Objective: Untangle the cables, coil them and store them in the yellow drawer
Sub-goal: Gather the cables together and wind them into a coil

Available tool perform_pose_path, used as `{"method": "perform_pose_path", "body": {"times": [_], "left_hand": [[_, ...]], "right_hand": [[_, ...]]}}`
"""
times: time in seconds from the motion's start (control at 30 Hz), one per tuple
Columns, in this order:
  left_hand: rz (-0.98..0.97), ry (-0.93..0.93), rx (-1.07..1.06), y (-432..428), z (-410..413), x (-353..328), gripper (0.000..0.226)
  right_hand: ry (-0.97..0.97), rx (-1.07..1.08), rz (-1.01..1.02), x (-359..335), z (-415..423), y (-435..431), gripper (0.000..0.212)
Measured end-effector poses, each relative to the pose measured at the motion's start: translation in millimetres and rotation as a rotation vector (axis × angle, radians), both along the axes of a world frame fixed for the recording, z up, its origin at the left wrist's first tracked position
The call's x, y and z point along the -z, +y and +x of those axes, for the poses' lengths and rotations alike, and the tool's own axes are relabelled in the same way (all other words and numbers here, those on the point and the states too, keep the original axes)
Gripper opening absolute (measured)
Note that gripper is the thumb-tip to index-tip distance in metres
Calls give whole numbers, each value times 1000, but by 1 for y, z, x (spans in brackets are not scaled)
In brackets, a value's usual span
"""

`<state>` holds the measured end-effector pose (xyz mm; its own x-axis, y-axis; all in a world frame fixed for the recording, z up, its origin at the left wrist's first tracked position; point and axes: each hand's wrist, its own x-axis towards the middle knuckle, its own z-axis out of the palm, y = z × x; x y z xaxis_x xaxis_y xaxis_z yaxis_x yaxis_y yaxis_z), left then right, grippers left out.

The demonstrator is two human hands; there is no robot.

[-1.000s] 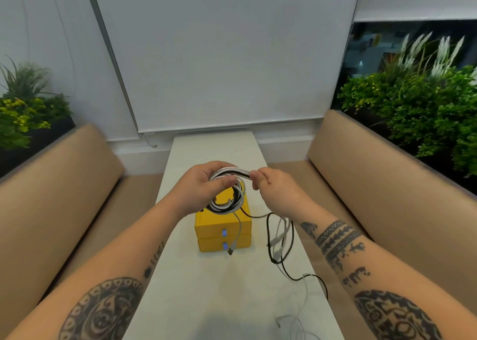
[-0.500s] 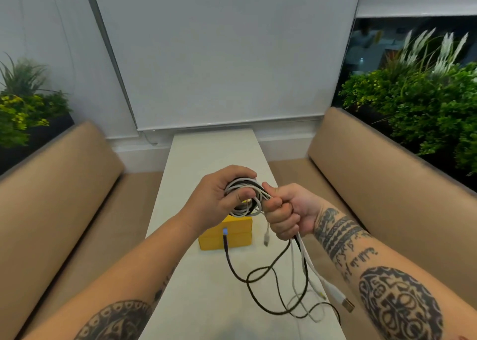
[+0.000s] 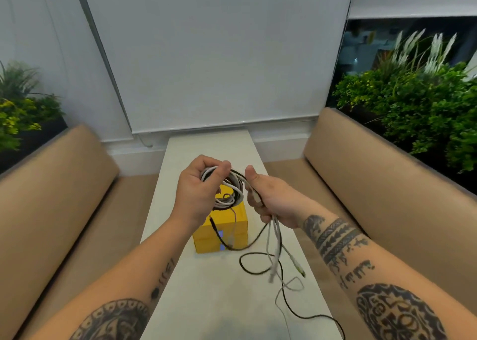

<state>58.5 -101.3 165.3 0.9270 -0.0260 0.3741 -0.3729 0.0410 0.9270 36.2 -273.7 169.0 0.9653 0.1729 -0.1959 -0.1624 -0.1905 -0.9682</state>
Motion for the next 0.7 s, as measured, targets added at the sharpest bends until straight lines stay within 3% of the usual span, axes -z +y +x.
{"method": "perform_pose_path", "body": {"times": [0.07,0.17,0.2,0.33,0.5,0.63,0.7], "left_hand": [[-33,11,-15,0,1,-5,21],[-71,17,-45,2,3,-10,25],[-66,10,-53,3,4,-11,24],[31,-39,9,6,2,-12,11],[53,-22,84,5,0,-13,11],[73,59,32,3,0,-13,13],[81,74,18,2,1,-11,15]], "right_hand": [[-268,123,-82,9,0,7,75],[-513,219,-76,22,-1,16,46],[-548,230,-68,23,-3,17,45],[-498,78,-107,16,-10,18,87],[-474,-128,-213,-1,-8,15,86],[-453,-227,-249,2,-2,8,116],[-464,-202,-299,6,1,10,107]]}}
